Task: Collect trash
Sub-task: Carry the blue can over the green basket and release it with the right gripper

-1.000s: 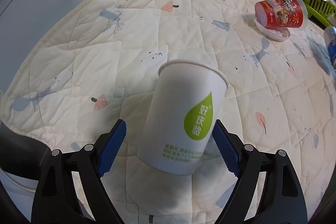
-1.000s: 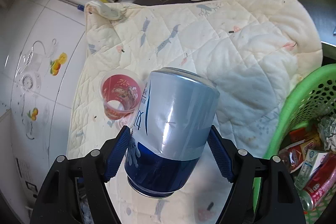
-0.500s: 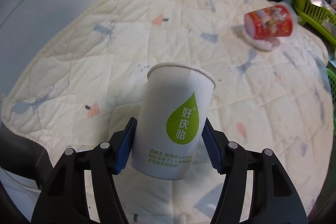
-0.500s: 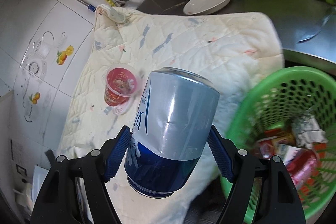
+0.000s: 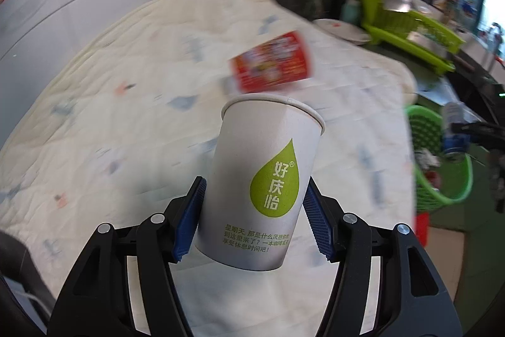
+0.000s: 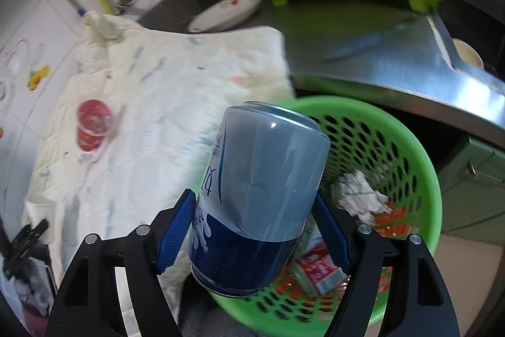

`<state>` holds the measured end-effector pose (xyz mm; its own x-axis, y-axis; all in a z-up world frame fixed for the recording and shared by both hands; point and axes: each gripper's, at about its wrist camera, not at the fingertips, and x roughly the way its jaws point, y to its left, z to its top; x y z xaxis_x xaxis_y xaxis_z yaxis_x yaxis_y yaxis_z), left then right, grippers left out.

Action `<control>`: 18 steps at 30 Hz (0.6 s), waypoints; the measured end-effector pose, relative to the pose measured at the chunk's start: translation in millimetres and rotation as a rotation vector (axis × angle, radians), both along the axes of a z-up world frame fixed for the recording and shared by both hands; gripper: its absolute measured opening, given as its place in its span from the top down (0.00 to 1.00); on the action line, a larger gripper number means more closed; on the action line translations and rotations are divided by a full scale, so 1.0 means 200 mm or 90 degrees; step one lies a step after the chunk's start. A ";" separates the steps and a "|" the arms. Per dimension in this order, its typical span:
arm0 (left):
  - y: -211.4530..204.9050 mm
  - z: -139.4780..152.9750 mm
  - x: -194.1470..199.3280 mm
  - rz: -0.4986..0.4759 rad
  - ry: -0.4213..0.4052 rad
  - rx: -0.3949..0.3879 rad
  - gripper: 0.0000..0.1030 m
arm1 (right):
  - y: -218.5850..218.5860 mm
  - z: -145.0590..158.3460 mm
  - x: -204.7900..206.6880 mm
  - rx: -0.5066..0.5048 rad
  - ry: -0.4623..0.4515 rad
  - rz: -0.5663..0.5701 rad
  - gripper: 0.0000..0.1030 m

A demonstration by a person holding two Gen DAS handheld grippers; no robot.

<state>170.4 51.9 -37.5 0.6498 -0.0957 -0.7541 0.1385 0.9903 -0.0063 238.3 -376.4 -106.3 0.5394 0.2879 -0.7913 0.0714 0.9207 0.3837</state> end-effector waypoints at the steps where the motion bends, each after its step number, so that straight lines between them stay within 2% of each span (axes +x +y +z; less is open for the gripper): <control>1: -0.05 0.01 0.00 -0.012 -0.002 -0.002 0.41 | -0.03 -0.03 0.00 0.003 0.008 -0.007 0.30; 5: -0.28 0.02 0.01 -0.069 -0.006 -0.009 0.41 | -0.07 -0.17 0.03 -0.019 0.030 -0.027 0.30; 11: -0.56 0.02 0.03 -0.135 -0.002 -0.026 0.41 | -0.12 -0.31 0.08 0.004 0.051 -0.050 0.30; 18: -0.80 0.01 0.07 -0.188 0.005 -0.034 0.41 | -0.16 -0.34 0.09 0.016 0.045 -0.051 0.29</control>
